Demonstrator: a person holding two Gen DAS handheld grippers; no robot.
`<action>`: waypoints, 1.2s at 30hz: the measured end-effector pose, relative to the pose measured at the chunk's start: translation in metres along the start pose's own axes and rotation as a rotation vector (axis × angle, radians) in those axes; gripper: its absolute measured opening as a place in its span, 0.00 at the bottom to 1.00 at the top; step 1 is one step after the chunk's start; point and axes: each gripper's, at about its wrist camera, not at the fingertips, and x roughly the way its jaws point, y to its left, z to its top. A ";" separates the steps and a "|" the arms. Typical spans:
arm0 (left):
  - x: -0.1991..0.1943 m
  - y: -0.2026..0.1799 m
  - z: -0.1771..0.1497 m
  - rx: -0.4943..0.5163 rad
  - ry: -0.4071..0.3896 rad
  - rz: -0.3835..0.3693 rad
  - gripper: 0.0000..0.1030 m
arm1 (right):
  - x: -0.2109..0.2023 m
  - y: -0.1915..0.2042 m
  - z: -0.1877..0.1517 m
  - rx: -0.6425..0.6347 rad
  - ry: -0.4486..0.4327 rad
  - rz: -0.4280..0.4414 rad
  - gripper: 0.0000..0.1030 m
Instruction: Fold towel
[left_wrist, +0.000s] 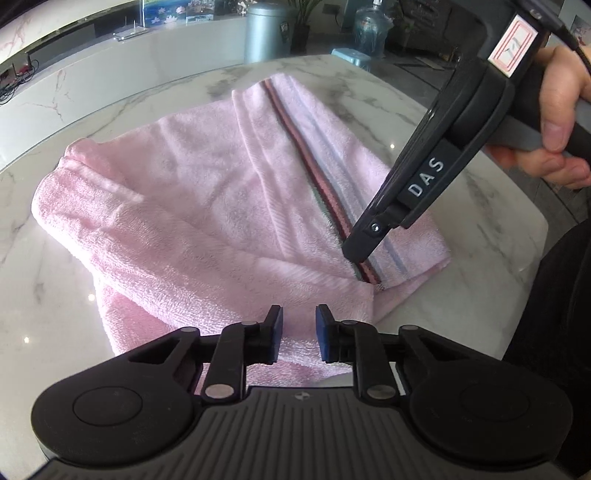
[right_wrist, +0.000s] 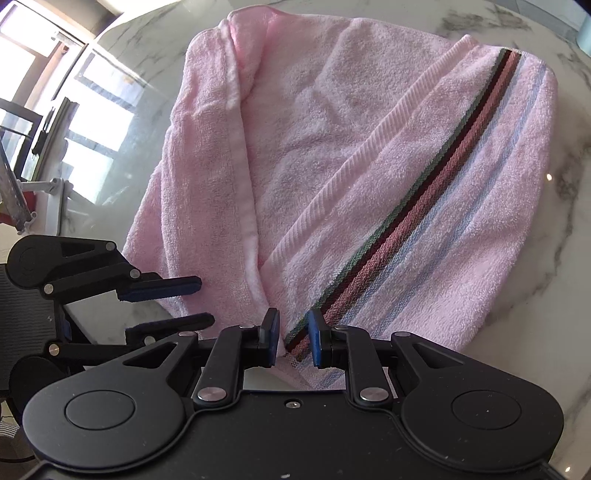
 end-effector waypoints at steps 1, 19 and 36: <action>-0.001 0.001 -0.001 -0.001 0.004 0.002 0.13 | 0.001 0.002 -0.001 -0.022 0.003 -0.018 0.16; -0.003 0.021 -0.017 -0.042 0.037 0.047 0.13 | 0.027 0.046 -0.021 -0.333 0.040 -0.224 0.21; -0.004 0.027 -0.020 -0.082 0.031 0.027 0.13 | 0.022 0.048 -0.028 -0.378 0.045 -0.176 0.01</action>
